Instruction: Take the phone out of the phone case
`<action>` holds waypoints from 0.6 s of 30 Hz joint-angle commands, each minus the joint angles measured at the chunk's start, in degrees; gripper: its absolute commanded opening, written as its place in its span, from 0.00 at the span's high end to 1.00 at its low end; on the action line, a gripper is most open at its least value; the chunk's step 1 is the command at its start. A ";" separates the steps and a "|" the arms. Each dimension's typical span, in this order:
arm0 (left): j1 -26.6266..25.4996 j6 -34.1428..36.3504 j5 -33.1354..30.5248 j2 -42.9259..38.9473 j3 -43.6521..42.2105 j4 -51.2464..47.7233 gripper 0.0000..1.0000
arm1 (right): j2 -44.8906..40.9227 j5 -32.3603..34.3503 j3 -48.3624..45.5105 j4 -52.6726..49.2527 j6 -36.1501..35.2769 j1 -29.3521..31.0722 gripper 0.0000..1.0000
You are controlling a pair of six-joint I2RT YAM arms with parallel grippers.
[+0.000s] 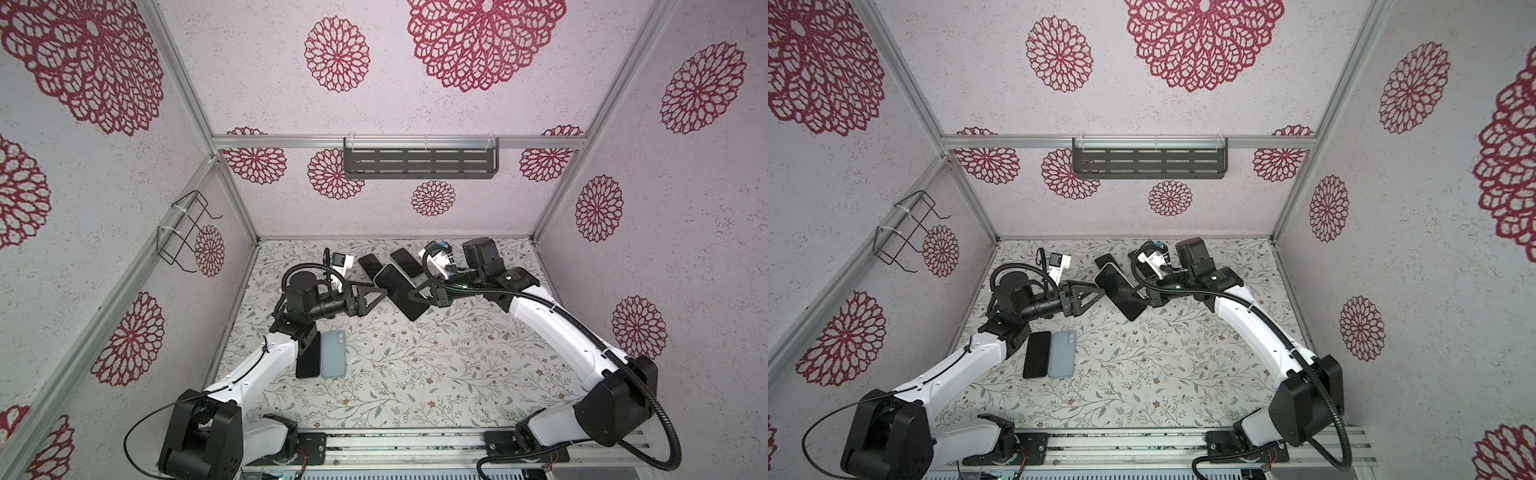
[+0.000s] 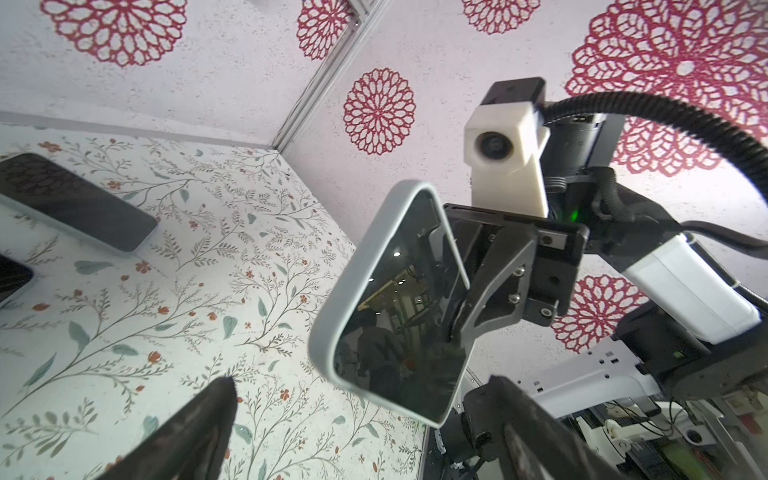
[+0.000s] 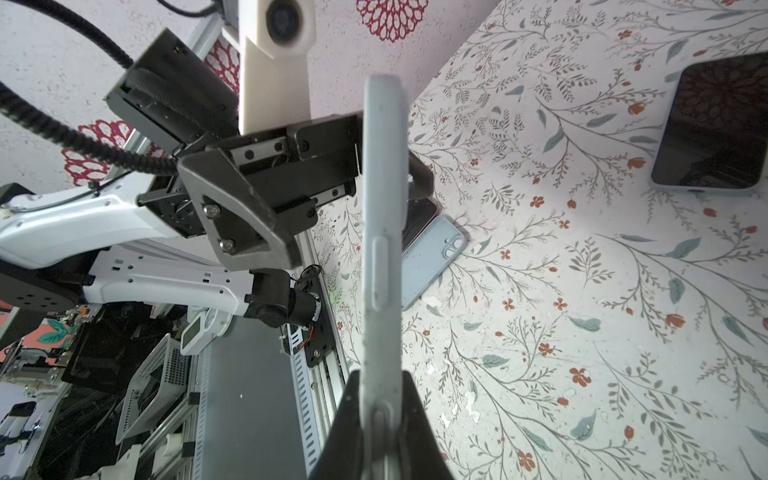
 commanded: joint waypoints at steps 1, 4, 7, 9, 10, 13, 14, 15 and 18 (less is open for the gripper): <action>-1.14 -2.11 4.29 2.12 0.24 7.67 0.02 | -3.18 -3.24 0.76 -0.15 -2.95 0.64 1.00; -2.01 -2.33 5.33 4.11 0.70 8.52 0.08 | -3.55 -3.14 0.48 0.10 -3.10 1.31 1.00; -2.31 -4.73 6.33 4.91 0.28 12.57 0.26 | -3.57 -2.15 0.62 -0.69 -3.69 1.77 1.00; -2.87 -5.29 6.88 5.26 0.60 13.12 0.33 | -3.42 -2.10 0.89 -1.16 -4.05 1.86 1.00; -3.01 -5.25 7.09 5.44 0.81 12.92 0.36 | -3.37 -2.22 0.99 -1.19 -4.11 1.96 1.00; -3.40 -5.24 7.80 6.01 1.27 12.92 0.47 | -3.20 -2.20 1.11 -1.52 -4.68 2.53 1.00; -3.53 -5.64 8.17 6.23 1.22 13.53 0.51 | -3.11 -1.91 1.30 -1.80 -5.07 2.56 1.00; -3.73 -6.48 8.50 6.49 1.09 14.69 0.55 | -3.04 -1.79 1.37 -2.02 -5.28 2.56 1.00; -4.42 -8.03 9.43 7.28 0.83 16.41 0.66 | -2.77 -1.99 2.14 -2.94 -6.38 2.57 1.00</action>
